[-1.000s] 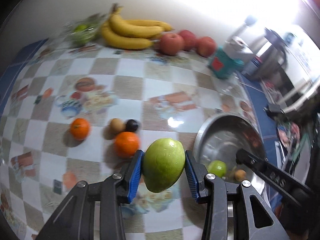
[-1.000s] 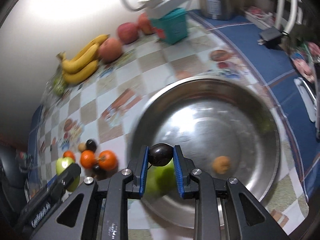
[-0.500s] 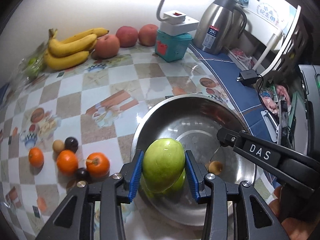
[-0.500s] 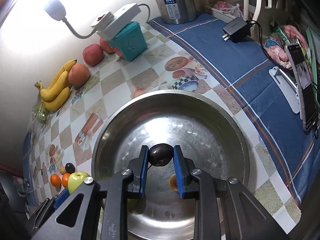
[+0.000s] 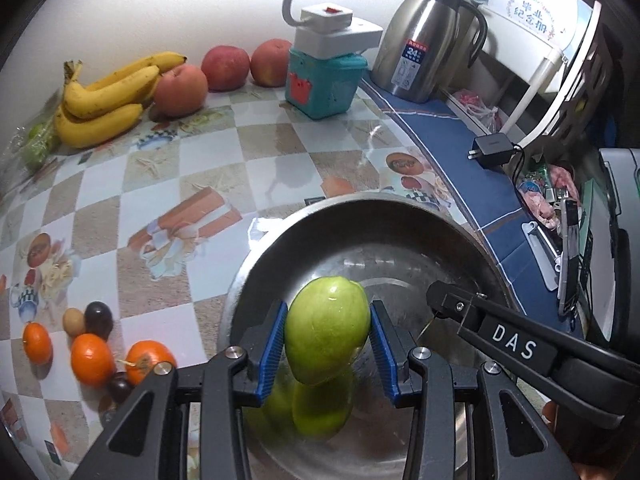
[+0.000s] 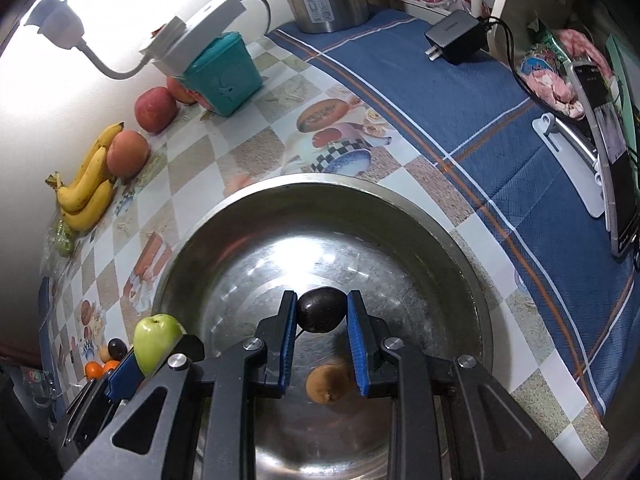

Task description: Organize fruits

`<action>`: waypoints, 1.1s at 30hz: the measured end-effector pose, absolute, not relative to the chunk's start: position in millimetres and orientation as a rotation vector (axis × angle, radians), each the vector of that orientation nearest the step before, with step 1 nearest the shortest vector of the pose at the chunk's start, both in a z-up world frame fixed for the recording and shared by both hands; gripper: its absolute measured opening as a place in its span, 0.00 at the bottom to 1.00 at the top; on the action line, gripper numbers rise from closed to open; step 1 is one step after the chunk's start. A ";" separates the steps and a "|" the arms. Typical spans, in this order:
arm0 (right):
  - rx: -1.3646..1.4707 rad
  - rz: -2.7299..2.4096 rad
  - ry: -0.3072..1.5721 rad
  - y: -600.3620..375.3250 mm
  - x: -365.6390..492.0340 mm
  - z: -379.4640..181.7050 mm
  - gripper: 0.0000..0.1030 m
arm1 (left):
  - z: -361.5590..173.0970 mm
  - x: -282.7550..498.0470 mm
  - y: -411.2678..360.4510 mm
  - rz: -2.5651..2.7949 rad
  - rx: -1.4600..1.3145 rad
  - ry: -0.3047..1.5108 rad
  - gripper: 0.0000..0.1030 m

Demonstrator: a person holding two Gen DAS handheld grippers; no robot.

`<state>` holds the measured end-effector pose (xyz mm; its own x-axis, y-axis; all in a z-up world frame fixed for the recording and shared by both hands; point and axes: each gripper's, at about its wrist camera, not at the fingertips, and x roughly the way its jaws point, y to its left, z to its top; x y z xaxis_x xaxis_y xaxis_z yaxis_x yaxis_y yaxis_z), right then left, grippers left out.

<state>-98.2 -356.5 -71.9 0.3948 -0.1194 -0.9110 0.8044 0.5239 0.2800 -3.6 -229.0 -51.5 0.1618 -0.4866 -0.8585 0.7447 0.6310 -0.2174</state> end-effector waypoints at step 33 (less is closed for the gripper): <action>0.852 -0.700 0.966 -360.3 -101.4 -68.1 0.36 | -46.9 -2.2 -238.5 -0.925 0.276 1.106 0.44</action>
<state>-101.4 -360.3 -68.1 0.4071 -0.1316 -0.9039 0.8177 0.4935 0.2964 -2.2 -238.5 -46.9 0.1350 -0.4994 -0.8558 0.7539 0.6122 -0.2383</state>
